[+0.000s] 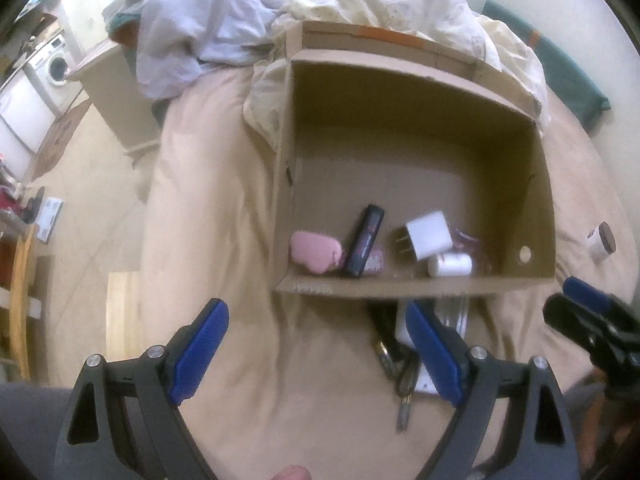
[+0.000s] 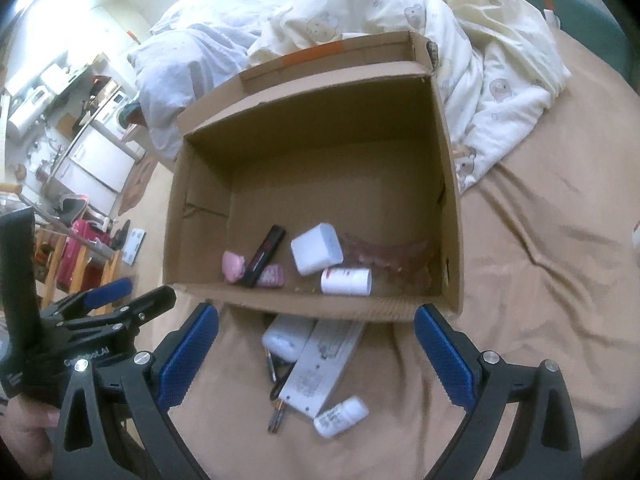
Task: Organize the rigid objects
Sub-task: 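Withdraw both open tools from the box toward the remaining items, then grasp the white remote with the right tool while the left tool grasps the AA battery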
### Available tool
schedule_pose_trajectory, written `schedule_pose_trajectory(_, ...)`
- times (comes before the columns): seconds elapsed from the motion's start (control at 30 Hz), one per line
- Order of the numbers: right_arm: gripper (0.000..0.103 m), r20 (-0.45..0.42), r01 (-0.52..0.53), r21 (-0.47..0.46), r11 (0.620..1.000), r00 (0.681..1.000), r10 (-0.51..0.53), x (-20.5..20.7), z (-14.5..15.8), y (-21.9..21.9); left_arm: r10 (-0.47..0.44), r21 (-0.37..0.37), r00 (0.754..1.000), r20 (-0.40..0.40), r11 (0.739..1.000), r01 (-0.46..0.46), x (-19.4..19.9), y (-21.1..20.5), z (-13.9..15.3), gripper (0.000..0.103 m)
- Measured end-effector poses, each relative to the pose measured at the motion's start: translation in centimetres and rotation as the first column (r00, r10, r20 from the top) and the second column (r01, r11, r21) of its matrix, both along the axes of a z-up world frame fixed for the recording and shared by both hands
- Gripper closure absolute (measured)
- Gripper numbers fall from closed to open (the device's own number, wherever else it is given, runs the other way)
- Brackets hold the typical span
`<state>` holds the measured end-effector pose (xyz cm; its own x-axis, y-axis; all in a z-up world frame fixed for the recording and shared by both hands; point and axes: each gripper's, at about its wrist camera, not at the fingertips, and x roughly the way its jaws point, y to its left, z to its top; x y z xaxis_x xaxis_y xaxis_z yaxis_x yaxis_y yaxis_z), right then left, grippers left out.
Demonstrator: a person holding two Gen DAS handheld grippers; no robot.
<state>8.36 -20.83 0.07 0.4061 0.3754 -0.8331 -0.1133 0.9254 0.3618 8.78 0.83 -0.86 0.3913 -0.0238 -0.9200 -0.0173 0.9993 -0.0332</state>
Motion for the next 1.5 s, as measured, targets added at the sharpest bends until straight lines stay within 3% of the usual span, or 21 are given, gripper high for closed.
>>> schedule_pose_trajectory(0.33, 0.000, -0.048, 0.015, 0.007, 1.000, 0.999, -0.015, -1.8, -1.9, 0.1, 0.021, -0.024, 0.998, -0.065, 0.999, -0.023, -1.3, 0.8, -2.6, 0.014)
schedule_pose_trajectory(0.7, 0.000, -0.125, 0.051, -0.008, 0.999, 0.991, -0.052, -0.9, -4.6, 0.0, 0.079, -0.030, 0.992, -0.095, 0.996, -0.082, -0.7, 1.8, -3.8, 0.014)
schedule_pose_trajectory(1.1, 0.000, -0.315, 0.001, 0.047, 0.999, 0.949, 0.014, 0.3, -9.9, 2.4, 0.067, -0.028, 0.991, -0.118, 0.997, -0.071, -0.4, 1.2, -4.2, 0.014)
schedule_pose_trajectory(1.13, 0.004, -0.325, -0.013, 0.042, 0.999, 0.945, 0.026, 0.3, -10.4, 2.9, 0.064, -0.024, 0.991, -0.119, 0.997, -0.067, -0.4, 1.1, -4.3, 0.014)
schedule_pose_trajectory(1.2, 0.022, -0.345, -0.028, 0.044, 0.999, 0.938, 0.041, 0.6, -11.2, 3.7, 0.061, -0.020, 0.991, -0.120, 0.998, -0.064, -0.4, 1.0, -4.4, 0.014)
schedule_pose_trajectory(1.37, 0.024, -0.381, -0.044, 0.019, 0.999, 0.924, 0.048, 0.8, -13.2, 5.2, 0.075, -0.008, 0.989, -0.129, 0.997, -0.077, -0.2, 1.4, -4.8, 0.014)
schedule_pose_trajectory(1.43, 0.029, -0.371, -0.031, 0.022, 0.999, 0.928, 0.037, 0.9, -13.2, 5.2, 0.076, -0.010, 0.988, -0.135, 0.997, -0.078, -0.2, 1.4, -4.9, 0.014)
schedule_pose_trajectory(1.47, 0.043, -0.365, -0.024, 0.016, 1.000, 0.931, 0.028, 1.0, -13.2, 5.1, 0.075, -0.010, 0.988, -0.135, 0.997, -0.077, -0.2, 1.4, -4.9, 0.014)
schedule_pose_trajectory(1.5, 0.047, -0.366, -0.015, 0.003, 1.000, 0.931, 0.015, 1.0, -13.1, 4.8, 0.072, -0.010, 0.988, -0.135, 0.997, -0.074, -0.3, 1.4, -4.9, 0.014)
